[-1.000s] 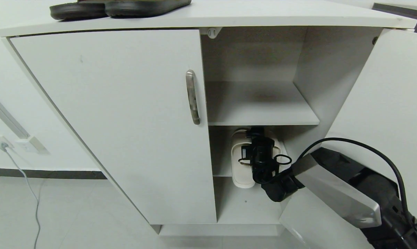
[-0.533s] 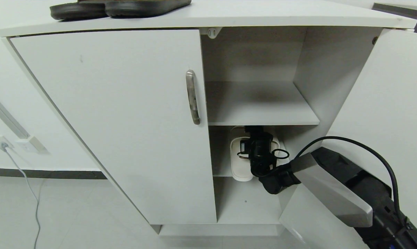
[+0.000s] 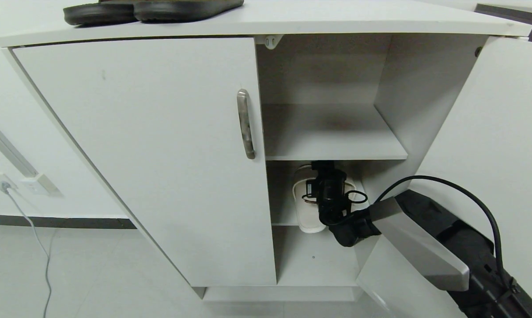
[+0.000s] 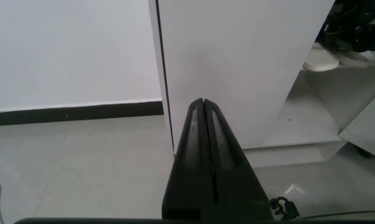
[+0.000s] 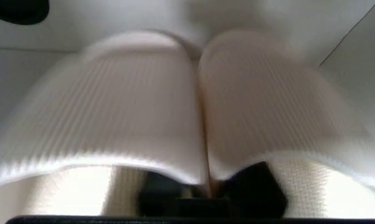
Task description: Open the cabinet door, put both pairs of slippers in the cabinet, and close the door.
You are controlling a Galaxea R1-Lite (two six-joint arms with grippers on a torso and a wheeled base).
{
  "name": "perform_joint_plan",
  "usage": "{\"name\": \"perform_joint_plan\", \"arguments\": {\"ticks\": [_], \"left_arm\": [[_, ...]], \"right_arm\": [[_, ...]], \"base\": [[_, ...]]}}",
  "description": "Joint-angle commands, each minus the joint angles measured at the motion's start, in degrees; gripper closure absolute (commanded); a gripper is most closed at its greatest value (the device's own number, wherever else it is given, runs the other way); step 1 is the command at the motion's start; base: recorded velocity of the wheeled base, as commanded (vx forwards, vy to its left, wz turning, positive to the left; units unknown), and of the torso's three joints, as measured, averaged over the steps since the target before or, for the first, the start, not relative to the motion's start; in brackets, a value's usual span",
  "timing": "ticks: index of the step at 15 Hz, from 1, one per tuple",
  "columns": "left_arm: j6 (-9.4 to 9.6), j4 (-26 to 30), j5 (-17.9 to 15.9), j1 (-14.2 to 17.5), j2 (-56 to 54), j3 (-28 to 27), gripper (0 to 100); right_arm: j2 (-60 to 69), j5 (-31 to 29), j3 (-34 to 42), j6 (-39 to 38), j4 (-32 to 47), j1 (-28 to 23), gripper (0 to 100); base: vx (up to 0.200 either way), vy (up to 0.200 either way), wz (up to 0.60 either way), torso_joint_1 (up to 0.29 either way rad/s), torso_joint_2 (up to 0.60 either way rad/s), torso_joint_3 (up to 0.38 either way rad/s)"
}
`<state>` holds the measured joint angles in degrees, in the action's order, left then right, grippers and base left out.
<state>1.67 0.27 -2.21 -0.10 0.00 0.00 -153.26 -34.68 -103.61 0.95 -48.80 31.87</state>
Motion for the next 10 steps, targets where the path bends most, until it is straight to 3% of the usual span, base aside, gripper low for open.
{"name": "perform_joint_plan", "arguments": {"ticks": [1, 6, 10], "left_arm": [[0.0, 0.0, 0.01, 0.01, 0.09, 0.0, 100], [0.0, 0.0, 0.01, 0.01, 0.09, 0.0, 100], [0.0, 0.0, 0.01, 0.01, 0.09, 0.0, 100]], "right_arm": [[-0.28, -0.03, 0.34, 0.02, 0.02, 0.04, 0], [3.23, -0.47, 5.87, -0.07, -1.65, 0.57, 0], [10.97, -0.65, 20.9, 0.02, -8.33, 3.03, 0]], "base": [[0.0, 0.0, 0.0, 0.0, 0.0, 0.0], [0.0, 0.0, 0.0, 0.0, 0.0, 0.0], [0.0, 0.0, 0.0, 0.0, 0.0, 0.0]]}}
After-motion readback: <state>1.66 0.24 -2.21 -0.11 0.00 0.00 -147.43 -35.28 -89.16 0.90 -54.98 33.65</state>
